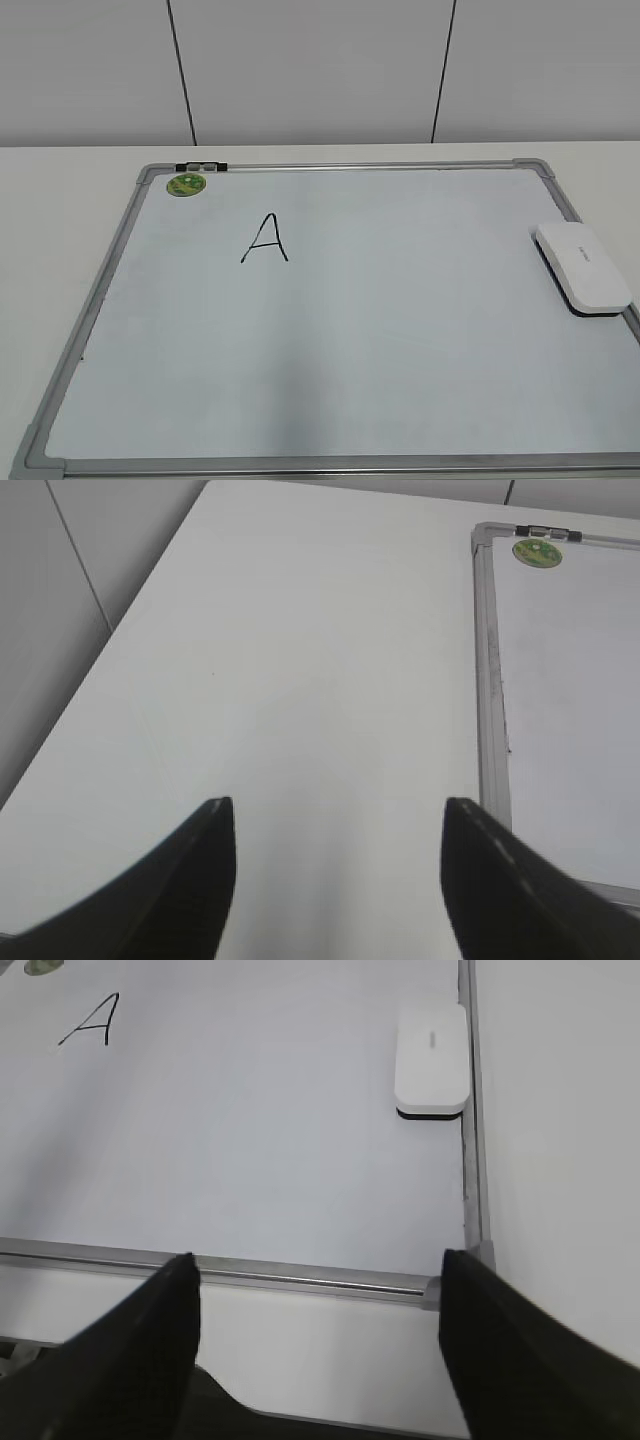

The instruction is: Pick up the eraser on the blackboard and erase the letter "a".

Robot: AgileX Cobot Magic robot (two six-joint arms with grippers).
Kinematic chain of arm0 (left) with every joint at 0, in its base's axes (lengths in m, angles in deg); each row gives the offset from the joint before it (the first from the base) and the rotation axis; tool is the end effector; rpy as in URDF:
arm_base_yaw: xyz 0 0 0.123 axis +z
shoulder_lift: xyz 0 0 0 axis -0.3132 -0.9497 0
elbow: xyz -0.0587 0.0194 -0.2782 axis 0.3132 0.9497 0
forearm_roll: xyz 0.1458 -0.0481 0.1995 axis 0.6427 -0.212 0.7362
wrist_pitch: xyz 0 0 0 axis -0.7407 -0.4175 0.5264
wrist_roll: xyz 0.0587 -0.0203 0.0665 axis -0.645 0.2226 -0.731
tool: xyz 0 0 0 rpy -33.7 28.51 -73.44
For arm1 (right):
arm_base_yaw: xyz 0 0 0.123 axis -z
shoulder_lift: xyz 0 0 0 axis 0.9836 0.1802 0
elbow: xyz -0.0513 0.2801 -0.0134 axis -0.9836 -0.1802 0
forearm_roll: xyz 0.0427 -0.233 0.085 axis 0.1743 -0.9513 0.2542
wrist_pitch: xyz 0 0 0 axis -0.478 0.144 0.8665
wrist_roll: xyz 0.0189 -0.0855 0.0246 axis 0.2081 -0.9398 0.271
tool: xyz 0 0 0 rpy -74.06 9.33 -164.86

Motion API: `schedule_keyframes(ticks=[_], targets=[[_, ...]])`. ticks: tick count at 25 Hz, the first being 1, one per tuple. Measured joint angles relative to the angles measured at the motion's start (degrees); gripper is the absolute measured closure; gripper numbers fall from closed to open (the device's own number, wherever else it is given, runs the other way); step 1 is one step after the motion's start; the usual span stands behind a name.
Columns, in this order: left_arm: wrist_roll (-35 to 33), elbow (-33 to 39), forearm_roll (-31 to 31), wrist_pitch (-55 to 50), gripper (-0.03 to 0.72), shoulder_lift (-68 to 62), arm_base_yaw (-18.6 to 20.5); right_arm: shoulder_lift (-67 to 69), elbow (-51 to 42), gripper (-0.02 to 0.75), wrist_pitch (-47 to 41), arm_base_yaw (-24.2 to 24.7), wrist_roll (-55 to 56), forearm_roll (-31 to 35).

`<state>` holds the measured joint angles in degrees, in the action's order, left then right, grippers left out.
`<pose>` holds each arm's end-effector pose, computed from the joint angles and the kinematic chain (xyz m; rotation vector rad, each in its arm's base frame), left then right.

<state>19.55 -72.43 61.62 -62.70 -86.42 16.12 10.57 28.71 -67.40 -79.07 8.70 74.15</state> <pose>-0.0057 0.0152 0.2794 -0.2401 2.0656 0.0437 -0.0075 0.0152 0.2692 -0.1428 2.1173 0.1408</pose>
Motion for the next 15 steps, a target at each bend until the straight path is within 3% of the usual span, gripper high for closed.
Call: schedule_keyframes(ticks=[15], targets=[[0.0, 0.0, 0.0, -0.6, 0.215, 0.6, 0.0, -1.0, 0.0, 0.186, -0.1, 0.7, 0.0, 0.1]])
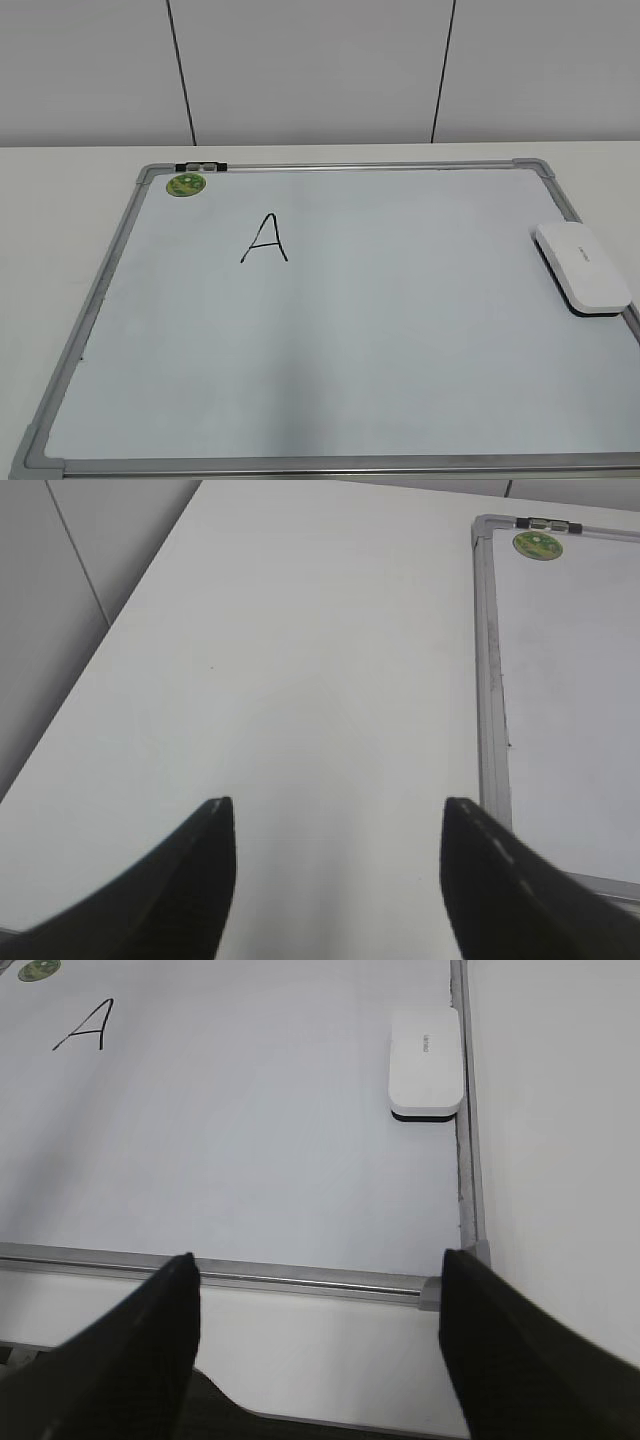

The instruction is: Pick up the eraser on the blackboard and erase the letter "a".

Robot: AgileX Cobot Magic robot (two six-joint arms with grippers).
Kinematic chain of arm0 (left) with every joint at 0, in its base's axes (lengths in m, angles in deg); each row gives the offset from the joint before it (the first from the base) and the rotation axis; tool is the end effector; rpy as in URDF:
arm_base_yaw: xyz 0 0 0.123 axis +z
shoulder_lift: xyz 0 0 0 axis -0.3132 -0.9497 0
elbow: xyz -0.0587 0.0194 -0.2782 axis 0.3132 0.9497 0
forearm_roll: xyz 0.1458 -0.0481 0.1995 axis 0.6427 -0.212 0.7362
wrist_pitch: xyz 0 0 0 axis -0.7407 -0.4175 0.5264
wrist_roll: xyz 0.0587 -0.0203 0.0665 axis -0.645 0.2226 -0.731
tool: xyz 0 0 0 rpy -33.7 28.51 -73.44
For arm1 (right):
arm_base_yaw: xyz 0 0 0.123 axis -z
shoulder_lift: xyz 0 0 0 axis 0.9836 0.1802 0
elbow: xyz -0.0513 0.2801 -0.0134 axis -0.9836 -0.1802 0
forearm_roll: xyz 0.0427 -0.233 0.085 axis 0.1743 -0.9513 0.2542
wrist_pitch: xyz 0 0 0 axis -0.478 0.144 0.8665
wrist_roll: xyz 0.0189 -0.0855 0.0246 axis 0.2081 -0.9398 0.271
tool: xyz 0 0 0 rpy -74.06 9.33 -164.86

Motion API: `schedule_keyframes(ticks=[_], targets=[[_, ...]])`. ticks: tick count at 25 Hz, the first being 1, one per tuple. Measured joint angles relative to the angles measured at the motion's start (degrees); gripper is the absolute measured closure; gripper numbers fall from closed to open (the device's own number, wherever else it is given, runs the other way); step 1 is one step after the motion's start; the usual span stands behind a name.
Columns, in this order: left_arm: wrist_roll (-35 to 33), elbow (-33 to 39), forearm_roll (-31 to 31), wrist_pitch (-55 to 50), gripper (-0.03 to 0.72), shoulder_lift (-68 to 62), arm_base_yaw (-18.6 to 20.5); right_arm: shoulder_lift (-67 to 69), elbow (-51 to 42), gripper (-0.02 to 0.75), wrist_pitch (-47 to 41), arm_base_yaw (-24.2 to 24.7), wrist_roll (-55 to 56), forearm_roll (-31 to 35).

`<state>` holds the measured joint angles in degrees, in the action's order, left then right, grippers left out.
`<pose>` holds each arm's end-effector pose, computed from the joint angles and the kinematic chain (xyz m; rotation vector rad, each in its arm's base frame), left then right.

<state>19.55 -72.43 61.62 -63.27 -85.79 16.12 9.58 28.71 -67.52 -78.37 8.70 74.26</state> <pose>-0.0079 0.0153 0.2786 -0.2423 2.0643 0.0434 -0.0099 0.0155 0.2689 -0.1313 2.1025 0.1341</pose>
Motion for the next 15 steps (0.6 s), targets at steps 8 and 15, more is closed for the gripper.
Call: schedule_keyframes(ticks=[8, 15], targets=[[0.0, 0.0, 0.0, 0.0, 0.216, 0.0, 0.0, 0.0, 0.0, 0.186, -0.1, 0.0, 0.0, 0.0], [0.0, 0.0, 0.0, 0.0, 0.216, 0.0, 0.0, 0.0, 0.0, 0.186, -0.1, 0.0, 0.0, 0.0]])
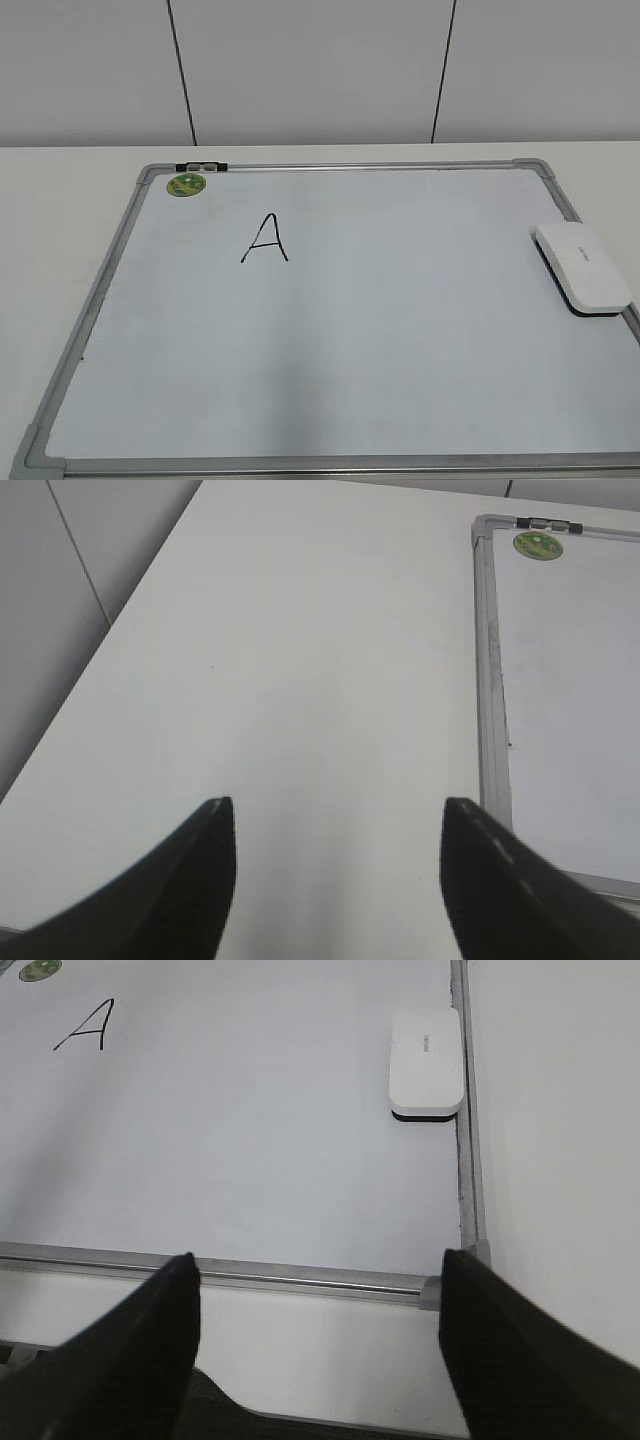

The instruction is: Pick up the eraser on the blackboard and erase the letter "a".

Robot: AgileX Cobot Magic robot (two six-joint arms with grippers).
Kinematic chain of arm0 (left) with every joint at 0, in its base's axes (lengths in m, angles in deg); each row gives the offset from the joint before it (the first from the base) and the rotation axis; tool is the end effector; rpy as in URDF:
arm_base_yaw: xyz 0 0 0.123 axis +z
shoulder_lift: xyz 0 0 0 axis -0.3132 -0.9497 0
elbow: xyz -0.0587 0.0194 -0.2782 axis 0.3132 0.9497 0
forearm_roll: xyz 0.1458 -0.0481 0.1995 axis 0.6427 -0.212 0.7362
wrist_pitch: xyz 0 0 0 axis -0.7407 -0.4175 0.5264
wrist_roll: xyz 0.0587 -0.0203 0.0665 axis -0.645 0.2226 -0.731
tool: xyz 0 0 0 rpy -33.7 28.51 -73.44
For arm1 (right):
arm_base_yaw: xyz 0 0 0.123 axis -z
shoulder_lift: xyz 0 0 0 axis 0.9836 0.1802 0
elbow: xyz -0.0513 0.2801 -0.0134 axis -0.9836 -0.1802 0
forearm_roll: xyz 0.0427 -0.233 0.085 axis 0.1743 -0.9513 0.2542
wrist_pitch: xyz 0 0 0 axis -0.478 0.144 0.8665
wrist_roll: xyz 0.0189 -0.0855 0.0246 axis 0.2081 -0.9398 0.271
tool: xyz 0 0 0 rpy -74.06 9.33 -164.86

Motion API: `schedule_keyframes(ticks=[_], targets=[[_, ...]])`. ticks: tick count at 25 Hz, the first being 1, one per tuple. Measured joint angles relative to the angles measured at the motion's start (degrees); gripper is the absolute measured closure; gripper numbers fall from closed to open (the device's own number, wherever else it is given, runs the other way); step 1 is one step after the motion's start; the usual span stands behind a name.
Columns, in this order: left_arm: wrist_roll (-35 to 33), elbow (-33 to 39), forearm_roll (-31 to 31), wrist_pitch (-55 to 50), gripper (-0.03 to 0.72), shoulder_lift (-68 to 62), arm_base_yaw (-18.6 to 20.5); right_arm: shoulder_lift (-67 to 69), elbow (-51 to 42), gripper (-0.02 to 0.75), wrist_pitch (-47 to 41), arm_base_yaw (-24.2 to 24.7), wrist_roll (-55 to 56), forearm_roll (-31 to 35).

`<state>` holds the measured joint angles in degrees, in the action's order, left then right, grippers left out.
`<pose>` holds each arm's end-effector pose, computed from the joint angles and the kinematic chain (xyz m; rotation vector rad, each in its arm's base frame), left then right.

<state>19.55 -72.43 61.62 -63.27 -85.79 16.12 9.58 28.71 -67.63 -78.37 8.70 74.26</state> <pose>-0.0079 0.0153 0.2786 -0.2423 2.0643 0.0434 -0.0100 0.0155 0.2687 -0.1316 2.1044 0.1343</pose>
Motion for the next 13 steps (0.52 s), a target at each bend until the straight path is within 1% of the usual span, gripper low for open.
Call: schedule_keyframes(ticks=[13], targets=[[0.0, 0.0, 0.0, 0.0, 0.216, 0.0, 0.0, 0.0, 0.0, 0.188, 0.0, 0.0, 0.0, 0.0]])
